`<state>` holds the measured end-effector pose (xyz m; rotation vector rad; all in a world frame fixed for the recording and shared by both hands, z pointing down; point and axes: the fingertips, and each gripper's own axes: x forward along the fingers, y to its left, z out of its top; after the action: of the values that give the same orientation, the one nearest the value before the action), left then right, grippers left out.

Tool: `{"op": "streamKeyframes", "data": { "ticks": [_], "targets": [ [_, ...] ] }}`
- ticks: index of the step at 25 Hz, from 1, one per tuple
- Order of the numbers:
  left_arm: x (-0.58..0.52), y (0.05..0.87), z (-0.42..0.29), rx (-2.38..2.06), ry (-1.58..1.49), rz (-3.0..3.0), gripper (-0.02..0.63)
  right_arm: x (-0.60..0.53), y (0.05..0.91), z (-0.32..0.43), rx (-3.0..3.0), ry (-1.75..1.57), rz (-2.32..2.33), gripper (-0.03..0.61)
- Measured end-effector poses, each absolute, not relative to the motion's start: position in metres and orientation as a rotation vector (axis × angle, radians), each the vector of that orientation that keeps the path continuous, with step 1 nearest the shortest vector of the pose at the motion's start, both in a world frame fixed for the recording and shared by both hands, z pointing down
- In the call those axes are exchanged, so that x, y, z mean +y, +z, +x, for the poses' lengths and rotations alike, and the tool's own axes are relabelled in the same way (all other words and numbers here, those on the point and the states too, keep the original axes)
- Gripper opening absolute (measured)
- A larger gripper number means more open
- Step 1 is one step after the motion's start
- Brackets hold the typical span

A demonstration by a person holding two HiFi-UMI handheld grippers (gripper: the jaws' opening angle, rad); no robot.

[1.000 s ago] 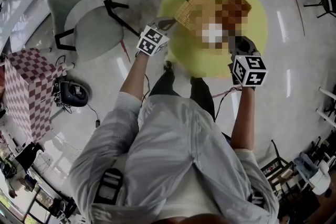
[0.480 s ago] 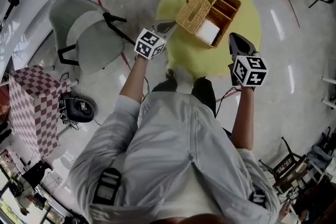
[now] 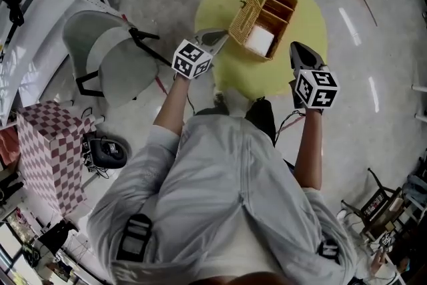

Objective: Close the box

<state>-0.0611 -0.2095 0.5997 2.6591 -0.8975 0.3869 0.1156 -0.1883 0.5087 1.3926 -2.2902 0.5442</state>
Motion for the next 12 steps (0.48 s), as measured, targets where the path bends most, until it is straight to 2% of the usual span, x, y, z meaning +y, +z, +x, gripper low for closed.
{"op": "streamKeyframes", "data": {
  "ticks": [12],
  "targets": [
    [-0.205,0.582,0.010,-0.648,0.357,2.750,0.029,-0.173,0.510,0.147,-2.229,0.579,1.515,0.023]
  ]
}}
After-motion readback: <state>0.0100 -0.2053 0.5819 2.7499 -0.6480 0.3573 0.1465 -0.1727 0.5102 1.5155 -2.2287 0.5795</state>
